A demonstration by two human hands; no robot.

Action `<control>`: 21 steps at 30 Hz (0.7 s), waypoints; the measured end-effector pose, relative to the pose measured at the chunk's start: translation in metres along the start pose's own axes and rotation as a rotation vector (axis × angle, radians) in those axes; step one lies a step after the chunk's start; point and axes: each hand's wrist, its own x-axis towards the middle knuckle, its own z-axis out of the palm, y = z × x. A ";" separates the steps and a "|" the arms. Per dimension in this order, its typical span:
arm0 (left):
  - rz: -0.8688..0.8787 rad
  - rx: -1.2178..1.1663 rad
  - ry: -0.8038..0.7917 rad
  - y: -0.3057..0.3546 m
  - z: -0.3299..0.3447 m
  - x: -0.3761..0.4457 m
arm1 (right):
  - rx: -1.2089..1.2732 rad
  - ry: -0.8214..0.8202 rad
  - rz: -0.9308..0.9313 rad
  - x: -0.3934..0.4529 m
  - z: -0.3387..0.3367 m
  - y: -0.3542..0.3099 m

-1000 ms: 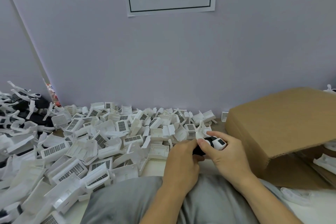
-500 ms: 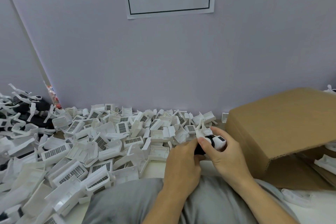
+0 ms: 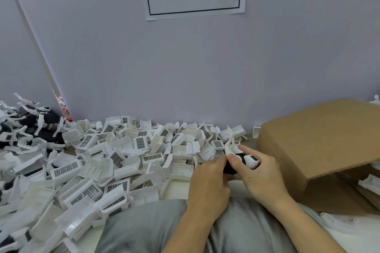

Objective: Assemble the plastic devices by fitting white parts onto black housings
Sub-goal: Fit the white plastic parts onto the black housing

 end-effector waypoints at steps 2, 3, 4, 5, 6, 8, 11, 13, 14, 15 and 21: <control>0.034 0.009 0.016 -0.001 0.000 0.001 | 0.033 -0.007 0.025 0.001 0.001 0.001; 0.045 0.022 0.017 -0.001 0.000 0.002 | 0.064 -0.016 0.045 0.001 0.001 0.002; 0.051 0.033 0.014 -0.002 0.001 0.003 | 0.103 -0.026 0.063 0.001 0.002 0.003; 0.051 0.042 0.015 -0.003 0.001 0.003 | 0.139 -0.032 0.076 0.001 0.004 0.004; 0.046 0.052 0.022 -0.004 0.002 0.002 | 0.169 -0.033 0.081 0.000 0.005 0.005; 0.004 0.061 0.053 -0.007 0.005 0.002 | 0.239 -0.029 0.076 -0.001 0.007 0.005; -0.156 -0.173 0.111 -0.008 0.007 0.005 | 0.390 -0.071 0.126 -0.002 0.007 0.004; -0.290 -0.453 0.145 -0.008 0.005 0.009 | 0.397 -0.086 0.159 -0.002 0.006 0.004; -0.347 -0.574 0.174 -0.008 0.004 0.010 | 0.379 -0.095 0.160 -0.002 0.006 0.005; -0.395 -0.665 0.202 -0.008 0.003 0.012 | 0.348 -0.109 0.155 -0.002 0.006 0.005; -0.506 -0.929 0.229 -0.009 -0.004 0.012 | 0.164 -0.196 0.081 -0.001 0.008 0.006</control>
